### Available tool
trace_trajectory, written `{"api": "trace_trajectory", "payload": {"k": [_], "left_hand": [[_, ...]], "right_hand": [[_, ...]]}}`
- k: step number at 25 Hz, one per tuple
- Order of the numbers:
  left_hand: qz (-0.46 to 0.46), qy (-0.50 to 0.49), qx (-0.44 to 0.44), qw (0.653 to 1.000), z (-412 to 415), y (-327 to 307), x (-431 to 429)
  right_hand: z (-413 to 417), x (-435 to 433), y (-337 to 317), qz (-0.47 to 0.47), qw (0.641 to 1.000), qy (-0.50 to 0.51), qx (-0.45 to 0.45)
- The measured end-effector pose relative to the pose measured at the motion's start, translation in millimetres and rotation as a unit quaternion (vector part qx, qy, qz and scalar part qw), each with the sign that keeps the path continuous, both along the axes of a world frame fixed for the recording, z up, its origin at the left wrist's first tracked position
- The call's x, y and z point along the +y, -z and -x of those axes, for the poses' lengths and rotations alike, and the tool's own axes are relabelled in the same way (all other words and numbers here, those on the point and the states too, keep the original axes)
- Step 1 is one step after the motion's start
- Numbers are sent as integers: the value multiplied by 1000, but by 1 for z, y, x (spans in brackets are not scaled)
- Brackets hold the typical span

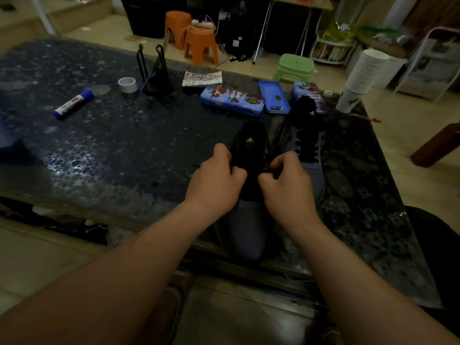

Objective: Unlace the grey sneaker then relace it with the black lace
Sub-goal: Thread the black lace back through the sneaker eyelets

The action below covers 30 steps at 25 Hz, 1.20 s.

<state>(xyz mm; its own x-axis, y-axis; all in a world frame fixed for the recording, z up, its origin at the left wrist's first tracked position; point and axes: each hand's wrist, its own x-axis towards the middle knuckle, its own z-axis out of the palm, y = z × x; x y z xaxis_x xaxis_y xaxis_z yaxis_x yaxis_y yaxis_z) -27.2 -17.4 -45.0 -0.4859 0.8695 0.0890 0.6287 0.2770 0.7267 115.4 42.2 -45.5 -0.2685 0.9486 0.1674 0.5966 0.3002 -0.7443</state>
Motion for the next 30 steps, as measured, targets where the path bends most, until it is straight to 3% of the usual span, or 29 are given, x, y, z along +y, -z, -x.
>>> {"api": "trace_trajectory", "payload": {"k": [5,9,20,25,30], "left_hand": [[31,-12,1,999,7,2,6],[34,-8,72,997,1,2,12],[49,8,78,996,-6,-6,5],[35,11,58,998,-10,-6,4],[14,56,-63,996,11,-2,4]], "right_hand": [[1,6,-4,-4,998,-34,-51],[7,7,-6,-35,995,-20,-95],[19,-2,-22,54,993,7,-106],[15,4,-14,77,995,9,-58],[-11,6,-8,81,995,-55,-3]]}}
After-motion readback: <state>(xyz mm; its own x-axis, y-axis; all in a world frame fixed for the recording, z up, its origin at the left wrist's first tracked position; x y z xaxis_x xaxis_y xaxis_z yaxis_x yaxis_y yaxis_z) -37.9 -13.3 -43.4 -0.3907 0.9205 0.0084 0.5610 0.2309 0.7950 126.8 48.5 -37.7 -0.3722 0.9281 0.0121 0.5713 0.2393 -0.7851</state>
